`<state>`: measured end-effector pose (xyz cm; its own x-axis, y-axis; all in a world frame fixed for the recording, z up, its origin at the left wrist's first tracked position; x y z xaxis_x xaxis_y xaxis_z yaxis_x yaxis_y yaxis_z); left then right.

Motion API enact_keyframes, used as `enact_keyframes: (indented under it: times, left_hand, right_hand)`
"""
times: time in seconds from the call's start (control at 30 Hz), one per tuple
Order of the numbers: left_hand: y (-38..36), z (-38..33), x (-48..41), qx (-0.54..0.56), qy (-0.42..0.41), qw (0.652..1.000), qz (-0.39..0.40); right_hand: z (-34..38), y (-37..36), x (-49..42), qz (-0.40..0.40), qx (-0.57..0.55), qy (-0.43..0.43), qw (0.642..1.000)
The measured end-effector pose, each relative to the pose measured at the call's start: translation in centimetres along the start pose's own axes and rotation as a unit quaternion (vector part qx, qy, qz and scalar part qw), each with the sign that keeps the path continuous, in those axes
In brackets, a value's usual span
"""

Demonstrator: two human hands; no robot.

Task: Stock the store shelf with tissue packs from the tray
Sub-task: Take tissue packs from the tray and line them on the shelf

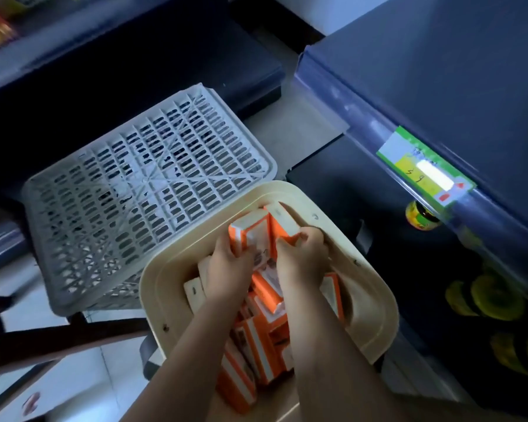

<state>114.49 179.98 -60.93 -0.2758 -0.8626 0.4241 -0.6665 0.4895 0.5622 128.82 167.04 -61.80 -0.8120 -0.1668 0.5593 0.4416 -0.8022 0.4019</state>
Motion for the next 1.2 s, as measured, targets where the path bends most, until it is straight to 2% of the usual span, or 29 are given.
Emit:
enact_keyframes:
  times: [0.07, 0.17, 0.27, 0.37, 0.47, 0.57, 0.73, 0.83, 0.97, 1.07, 1.2]
  left_hand:
    - [0.1, 0.4, 0.2, 0.102, 0.016, 0.995, -0.001]
    - [0.7, 0.1, 1.1, 0.16, 0.021, 0.987, 0.009]
    - [0.9, 0.0, 2.0, 0.207, 0.034, 0.977, 0.05]
    - [1.4, -0.8, 3.4, 0.253, 0.041, 0.962, 0.093]
    - [2.4, -2.3, 5.4, 0.283, 0.022, 0.95, 0.132]
    - [3.7, -5.0, 8.1, 0.323, -0.026, 0.932, 0.159]
    - [6.3, -8.4, 12.3, 0.39, -0.085, 0.904, 0.157]
    - [7.5, -9.9, 14.7, 0.391, -0.105, 0.905, 0.13]
    - [8.0, -12.4, 17.7, 0.32, -0.179, 0.926, 0.09]
    - [7.9, -14.3, 20.3, 0.305, -0.213, 0.924, 0.091]
    - [7.8, -14.9, 21.7, 0.323, -0.215, 0.92, 0.062]
  right_hand:
    - [-0.4, -0.1, -0.2, 0.009, -0.018, -0.033, 0.999]
    - [-0.9, 0.0, 0.0, 0.022, -0.096, -0.074, 0.992]
    - [0.2, 1.1, 0.9, 0.004, -0.131, -0.058, 0.99]
    - [1.8, 3.1, 2.5, -0.03, -0.143, 0.006, 0.989]
    - [2.5, 5.3, 4.5, -0.04, -0.153, 0.043, 0.986]
    - [2.5, 8.1, 6.4, -0.057, -0.222, 0.041, 0.972]
    - [2.9, 12.8, 7.6, -0.056, -0.377, 0.029, 0.924]
    - [4.3, 15.7, 10.1, -0.034, -0.415, 0.016, 0.909]
    - [5.1, 17.7, 12.4, 0.023, -0.425, -0.013, 0.905]
    - [5.9, 18.6, 13.9, 0.052, -0.421, 0.001, 0.906]
    - [6.3, 19.9, 15.6, 0.059, -0.438, 0.039, 0.896]
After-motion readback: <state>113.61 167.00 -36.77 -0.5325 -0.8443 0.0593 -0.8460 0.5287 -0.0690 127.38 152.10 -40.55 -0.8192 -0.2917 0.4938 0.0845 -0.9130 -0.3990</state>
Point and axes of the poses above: each hand's wrist, its own x-axis away from the middle knuckle, its own y-axis out of the back of the hand, z = x × y, the point moved 9 cm from there along -x, towards the middle knuckle
